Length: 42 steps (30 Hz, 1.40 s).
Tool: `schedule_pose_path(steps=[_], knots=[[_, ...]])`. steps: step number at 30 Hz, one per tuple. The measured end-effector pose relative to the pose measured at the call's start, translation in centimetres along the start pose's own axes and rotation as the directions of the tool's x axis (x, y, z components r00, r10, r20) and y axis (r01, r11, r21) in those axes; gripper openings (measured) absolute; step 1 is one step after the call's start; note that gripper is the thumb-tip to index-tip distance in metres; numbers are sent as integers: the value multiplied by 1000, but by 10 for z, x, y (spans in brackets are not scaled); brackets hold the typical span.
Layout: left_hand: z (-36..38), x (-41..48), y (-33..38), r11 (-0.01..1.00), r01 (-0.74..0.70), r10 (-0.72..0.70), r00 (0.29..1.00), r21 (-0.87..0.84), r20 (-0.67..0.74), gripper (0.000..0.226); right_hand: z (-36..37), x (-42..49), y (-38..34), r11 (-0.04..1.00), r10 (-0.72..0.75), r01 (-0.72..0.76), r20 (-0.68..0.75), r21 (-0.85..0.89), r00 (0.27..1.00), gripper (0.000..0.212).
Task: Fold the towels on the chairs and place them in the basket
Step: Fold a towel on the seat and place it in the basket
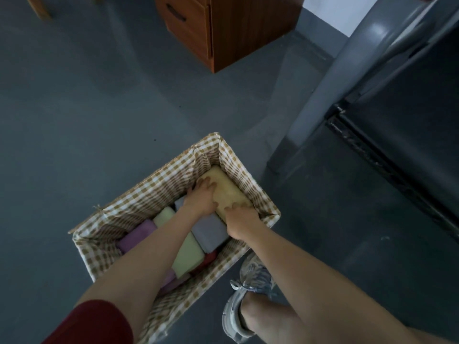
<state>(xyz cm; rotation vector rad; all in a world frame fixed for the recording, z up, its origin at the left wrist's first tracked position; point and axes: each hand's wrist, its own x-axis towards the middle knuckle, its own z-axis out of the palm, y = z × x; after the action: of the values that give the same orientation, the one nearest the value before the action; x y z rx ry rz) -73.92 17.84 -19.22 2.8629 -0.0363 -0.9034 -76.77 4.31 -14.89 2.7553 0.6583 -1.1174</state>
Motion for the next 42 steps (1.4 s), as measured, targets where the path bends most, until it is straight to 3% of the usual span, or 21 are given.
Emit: schedule_pose_path(steps=[8,12,16,21,26,29,38,42], knots=[[-59,-83,38,999,-10,9,999,-46,-34,42,-59,-83,15,998,-52,58,-246,14,968,33],[-108,-136,87,992,-116,123,972,47,-202,39,-97,-162,41,998,-3,31,-422,60,907,30],[-167,-194,168,959,-259,282,876,113,-391,32,-121,-265,101,982,165,-72,-604,174,780,28],[-212,-250,286,845,-479,526,665,237,-531,31,-108,-395,182,907,420,-239,-706,347,570,29],[-215,-290,407,699,-622,707,524,353,-475,32,-59,-493,253,776,628,-377,-675,506,386,32],[-201,-298,473,613,-676,787,480,409,-387,34,-21,-532,293,665,741,-456,-597,591,308,34],[-125,-286,640,452,-806,890,439,383,-127,36,98,-593,407,307,952,-625,-220,718,214,40],[-85,-279,704,360,-885,928,373,294,-12,35,145,-602,453,180,981,-626,-97,759,165,45]])
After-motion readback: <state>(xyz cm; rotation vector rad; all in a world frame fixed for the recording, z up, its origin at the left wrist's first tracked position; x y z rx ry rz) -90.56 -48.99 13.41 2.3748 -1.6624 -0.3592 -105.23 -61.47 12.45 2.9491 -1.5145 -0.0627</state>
